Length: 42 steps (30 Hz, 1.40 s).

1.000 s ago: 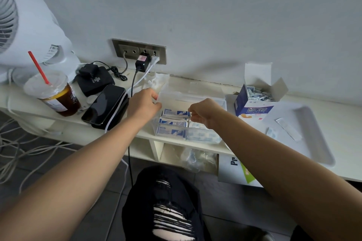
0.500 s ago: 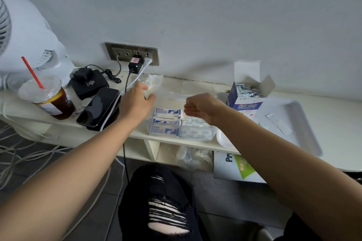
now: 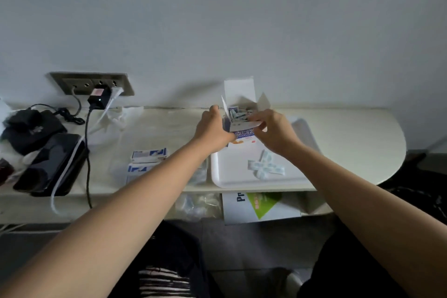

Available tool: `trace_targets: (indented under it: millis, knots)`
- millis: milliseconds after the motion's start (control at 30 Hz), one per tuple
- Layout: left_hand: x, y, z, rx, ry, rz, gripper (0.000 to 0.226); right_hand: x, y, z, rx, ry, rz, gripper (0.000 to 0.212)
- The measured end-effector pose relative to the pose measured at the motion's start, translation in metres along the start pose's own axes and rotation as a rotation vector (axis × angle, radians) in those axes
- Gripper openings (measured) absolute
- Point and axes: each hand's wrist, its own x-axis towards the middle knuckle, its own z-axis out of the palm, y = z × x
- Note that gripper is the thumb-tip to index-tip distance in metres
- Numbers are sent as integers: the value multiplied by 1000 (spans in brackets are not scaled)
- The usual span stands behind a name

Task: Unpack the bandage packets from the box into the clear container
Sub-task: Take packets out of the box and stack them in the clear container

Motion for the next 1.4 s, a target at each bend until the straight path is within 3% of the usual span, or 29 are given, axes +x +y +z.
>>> trace_targets:
  millis: [200,400,600,833,933,1167,1400]
  knots:
    - [38,-8,29,-100,-56,-95,93,4,22,-8,110,70,8,21]
    - [27,15,38,-122,-52,-15,72,13,36,-27,161,189,-74,12]
    - [29,24,36,-37,20,38,60,24,37,-37,-45,9,-141,22]
    - [26,34,42,103,5,121,70,32,35,-36,-40,-138,-66,24]
    - [27,31,41,58,13,100,69,31,38,-34,25,-85,-31,8]
    - [33,19,36,-94,4,53,61,39,43,-33,246,186,-6,5]
    - [34,23,37,-62,0,65,66,39,40,-25,164,36,39,9]
